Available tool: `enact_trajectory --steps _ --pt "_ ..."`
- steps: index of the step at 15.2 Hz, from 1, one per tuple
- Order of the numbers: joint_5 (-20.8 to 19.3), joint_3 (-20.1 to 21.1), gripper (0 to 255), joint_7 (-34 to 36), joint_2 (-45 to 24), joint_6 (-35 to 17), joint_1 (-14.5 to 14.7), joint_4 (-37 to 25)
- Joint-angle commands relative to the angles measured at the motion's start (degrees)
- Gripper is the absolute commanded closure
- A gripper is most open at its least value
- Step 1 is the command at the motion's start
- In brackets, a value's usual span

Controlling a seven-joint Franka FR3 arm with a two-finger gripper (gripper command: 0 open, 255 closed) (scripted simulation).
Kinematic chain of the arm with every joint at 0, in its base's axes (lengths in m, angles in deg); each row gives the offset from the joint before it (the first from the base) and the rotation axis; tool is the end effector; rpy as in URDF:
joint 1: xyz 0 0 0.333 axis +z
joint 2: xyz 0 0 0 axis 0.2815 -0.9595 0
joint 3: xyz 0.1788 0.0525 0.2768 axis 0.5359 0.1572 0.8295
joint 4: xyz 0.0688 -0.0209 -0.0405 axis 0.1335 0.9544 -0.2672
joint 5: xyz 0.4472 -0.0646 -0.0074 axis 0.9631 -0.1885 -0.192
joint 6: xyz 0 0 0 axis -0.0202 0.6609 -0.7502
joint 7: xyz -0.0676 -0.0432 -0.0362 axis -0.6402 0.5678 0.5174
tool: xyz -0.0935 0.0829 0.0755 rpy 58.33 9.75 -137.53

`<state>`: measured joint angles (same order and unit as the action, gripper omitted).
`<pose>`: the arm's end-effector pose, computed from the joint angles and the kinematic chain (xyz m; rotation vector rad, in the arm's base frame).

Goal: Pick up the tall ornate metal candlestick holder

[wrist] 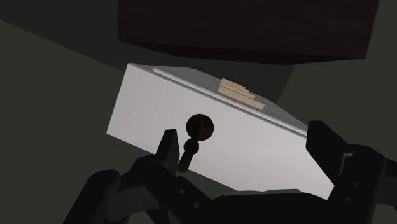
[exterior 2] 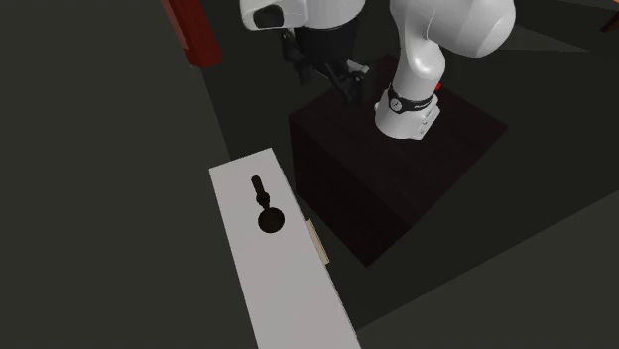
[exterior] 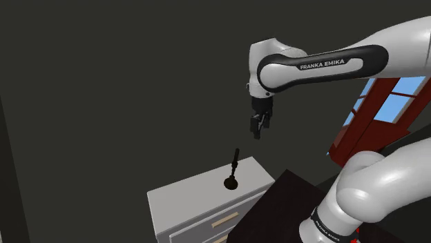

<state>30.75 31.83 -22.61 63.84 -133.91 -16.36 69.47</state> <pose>0.4083 0.0153 0.4250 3.0379 0.2330 -0.3025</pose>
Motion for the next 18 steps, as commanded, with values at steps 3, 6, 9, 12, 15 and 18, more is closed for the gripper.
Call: enact_trajectory --steps 3,6,9,12,15,18 --pt "-2.49 0.58 0 0.98 -8.77 -6.7 -0.76 -0.5" --pt "-4.61 0.99 0 2.2 -15.23 -11.08 -1.3 -1.26" --pt "-7.07 1.25 0 3.69 -21.98 -14.98 -1.84 -2.73" --pt "-9.83 1.25 0 5.41 -28.93 -18.31 -2.26 -4.89" --pt "-12.77 0.93 0 7.23 -35.98 -21.0 -2.47 -7.72" --pt "-15.67 0.25 0 8.99 -43.05 -23.07 -2.41 -11.19"
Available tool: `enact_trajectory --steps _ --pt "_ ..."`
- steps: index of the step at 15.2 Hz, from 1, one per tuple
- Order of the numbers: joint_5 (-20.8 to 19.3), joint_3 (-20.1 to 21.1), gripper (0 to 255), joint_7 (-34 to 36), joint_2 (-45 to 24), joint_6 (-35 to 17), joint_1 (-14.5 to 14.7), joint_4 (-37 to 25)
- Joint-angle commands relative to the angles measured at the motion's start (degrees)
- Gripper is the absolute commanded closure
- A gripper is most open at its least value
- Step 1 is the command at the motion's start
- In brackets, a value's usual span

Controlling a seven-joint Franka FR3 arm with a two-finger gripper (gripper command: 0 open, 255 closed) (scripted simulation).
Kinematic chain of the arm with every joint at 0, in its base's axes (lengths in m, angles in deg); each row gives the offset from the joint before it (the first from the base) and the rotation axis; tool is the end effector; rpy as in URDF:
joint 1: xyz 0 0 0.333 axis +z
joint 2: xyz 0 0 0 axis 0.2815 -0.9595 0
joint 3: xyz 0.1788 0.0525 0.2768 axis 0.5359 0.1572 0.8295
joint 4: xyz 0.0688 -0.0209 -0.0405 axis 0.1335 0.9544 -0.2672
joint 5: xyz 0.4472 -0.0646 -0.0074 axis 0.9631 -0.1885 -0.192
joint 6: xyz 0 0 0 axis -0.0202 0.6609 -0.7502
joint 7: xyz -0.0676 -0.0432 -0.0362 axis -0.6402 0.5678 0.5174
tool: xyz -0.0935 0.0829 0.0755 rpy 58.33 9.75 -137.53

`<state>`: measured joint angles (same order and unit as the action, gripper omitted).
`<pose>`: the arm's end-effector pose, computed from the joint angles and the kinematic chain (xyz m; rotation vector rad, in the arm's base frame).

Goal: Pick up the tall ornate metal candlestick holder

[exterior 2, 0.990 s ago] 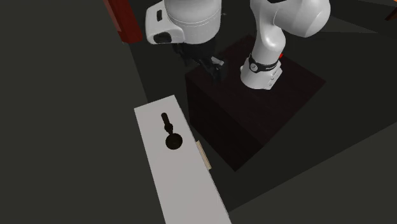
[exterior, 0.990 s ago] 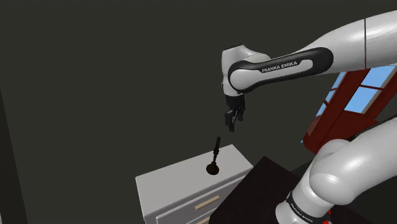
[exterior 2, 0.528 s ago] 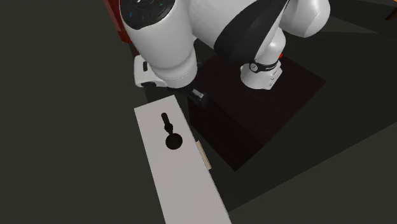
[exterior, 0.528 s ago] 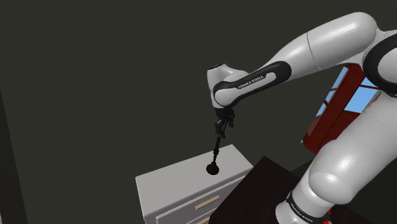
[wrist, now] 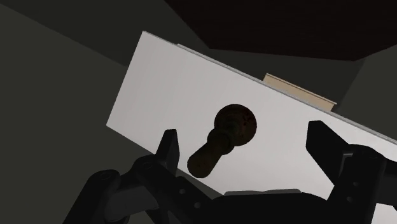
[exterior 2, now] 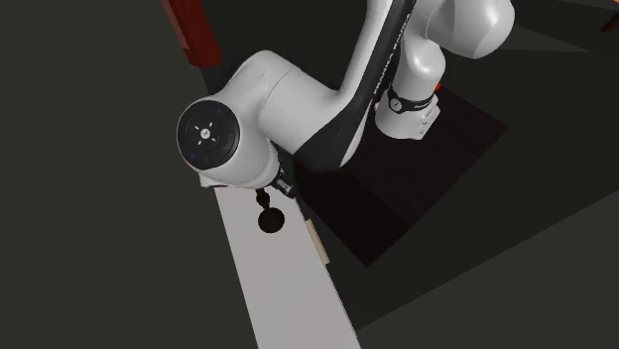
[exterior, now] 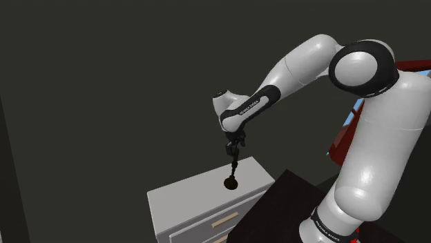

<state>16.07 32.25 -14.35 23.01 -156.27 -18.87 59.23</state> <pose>0.5256 -0.0122 0.1865 2.8561 0.2578 -0.4731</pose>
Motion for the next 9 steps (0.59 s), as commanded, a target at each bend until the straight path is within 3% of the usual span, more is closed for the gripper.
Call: enact_trajectory --steps 1,9 --pt "-1.91 -0.46 0 1.27 -4.58 -1.26 0.17 -2.25" --pt "-7.21 -3.07 0 4.02 -21.16 -3.45 1.13 -13.26"
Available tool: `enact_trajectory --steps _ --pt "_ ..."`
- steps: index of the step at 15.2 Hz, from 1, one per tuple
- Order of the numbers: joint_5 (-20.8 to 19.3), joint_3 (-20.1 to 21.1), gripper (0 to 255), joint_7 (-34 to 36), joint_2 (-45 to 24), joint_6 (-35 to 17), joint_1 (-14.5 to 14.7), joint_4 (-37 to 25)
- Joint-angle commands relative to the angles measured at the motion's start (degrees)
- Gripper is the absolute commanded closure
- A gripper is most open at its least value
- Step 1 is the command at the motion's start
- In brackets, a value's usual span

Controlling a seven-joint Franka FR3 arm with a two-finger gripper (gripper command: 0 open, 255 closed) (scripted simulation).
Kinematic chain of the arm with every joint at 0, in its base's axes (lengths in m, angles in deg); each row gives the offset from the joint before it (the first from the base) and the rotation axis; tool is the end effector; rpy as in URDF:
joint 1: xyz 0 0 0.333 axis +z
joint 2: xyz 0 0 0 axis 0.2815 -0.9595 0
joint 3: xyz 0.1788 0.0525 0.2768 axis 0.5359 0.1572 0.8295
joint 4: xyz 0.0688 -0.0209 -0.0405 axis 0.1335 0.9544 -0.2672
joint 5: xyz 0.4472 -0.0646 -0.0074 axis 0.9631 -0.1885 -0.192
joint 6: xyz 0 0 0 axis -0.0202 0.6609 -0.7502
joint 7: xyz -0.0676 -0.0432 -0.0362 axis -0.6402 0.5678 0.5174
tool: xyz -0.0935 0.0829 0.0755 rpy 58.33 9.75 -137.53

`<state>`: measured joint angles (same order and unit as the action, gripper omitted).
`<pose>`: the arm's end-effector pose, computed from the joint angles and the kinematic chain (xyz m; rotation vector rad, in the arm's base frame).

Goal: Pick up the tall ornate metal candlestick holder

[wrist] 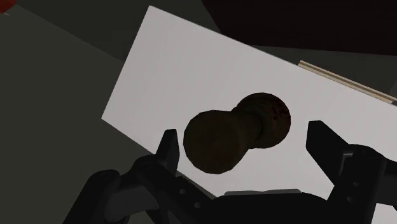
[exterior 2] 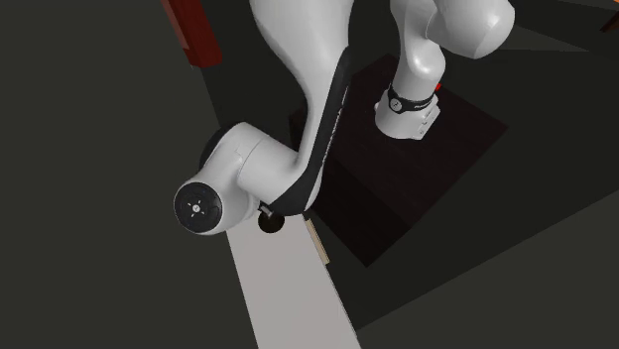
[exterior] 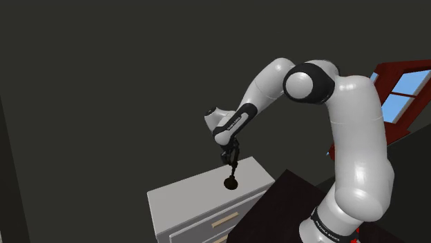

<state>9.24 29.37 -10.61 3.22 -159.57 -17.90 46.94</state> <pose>0.5707 -0.0358 0.0757 2.7659 0.2681 -0.5494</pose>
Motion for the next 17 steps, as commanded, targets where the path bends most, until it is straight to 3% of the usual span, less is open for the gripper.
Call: enact_trajectory --steps 1,9,10,17 --pt "-0.51 -0.27 0 0.49 -2.06 -0.63 0.19 -1.14" --pt "-1.36 -0.75 0 1.85 -6.68 -3.6 0.42 -2.62" --pt "-1.36 -0.76 255 1.81 -6.65 -3.58 0.39 -2.62" --pt "-1.35 -0.75 255 1.8 -6.66 -3.55 0.4 -2.66"
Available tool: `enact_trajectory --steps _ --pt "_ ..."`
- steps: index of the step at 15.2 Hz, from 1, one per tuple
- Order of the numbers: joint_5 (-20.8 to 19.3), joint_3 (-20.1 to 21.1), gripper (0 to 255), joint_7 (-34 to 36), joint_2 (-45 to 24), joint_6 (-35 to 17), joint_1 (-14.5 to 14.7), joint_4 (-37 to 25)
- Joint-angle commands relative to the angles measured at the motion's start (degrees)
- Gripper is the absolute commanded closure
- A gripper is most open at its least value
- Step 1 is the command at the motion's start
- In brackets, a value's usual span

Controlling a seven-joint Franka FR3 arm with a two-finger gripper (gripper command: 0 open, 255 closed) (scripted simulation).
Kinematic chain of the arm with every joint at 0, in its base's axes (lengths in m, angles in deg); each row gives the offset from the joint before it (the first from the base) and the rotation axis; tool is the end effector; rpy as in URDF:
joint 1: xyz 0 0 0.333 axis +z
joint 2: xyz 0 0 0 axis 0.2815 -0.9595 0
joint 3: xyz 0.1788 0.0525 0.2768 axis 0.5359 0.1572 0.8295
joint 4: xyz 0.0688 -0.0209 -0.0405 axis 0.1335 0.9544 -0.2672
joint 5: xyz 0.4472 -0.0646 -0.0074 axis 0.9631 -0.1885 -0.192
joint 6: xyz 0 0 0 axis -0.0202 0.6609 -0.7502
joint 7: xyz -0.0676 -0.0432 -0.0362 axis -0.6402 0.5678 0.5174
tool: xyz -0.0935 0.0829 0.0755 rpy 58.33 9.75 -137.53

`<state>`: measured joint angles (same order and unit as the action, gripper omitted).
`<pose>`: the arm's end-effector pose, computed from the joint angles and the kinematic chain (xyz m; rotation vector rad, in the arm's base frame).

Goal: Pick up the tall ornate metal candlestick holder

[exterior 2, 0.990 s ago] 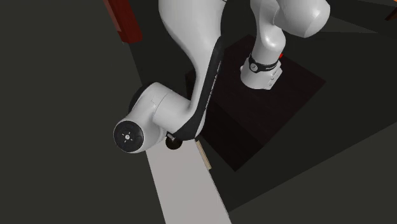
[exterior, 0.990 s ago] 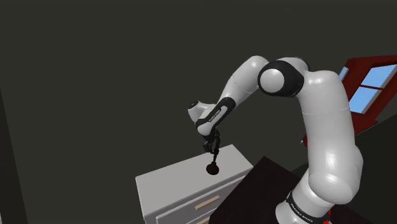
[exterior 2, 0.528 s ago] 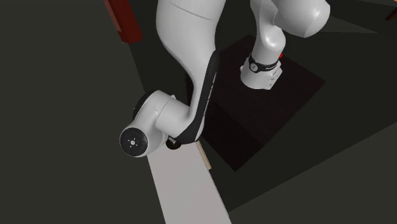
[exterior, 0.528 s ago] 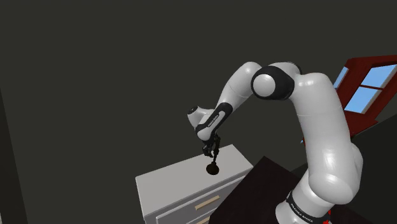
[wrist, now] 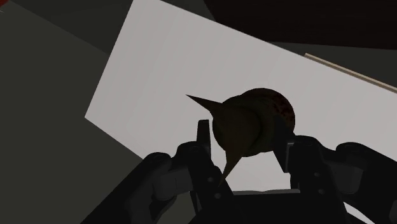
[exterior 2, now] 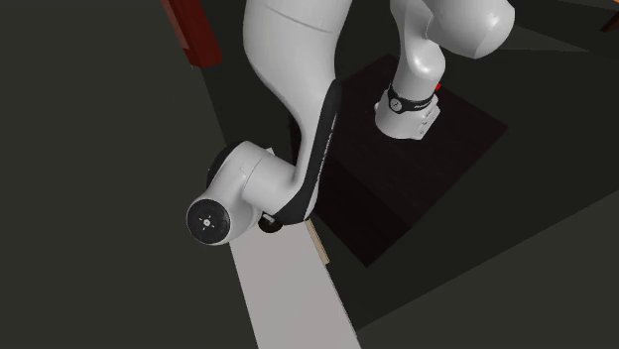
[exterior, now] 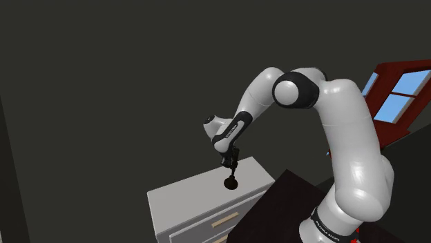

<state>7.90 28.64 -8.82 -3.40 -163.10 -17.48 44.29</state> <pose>0.5718 -0.0367 0.0256 2.7596 0.2701 -0.5529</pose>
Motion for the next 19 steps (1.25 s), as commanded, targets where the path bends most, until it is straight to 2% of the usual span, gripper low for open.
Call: enact_trajectory --steps 1,19 --pt "-0.01 -0.02 255 0.01 -0.03 -0.02 -0.01 0.0" --pt "2.03 1.02 255 -3.2 10.24 7.16 -0.43 2.65"
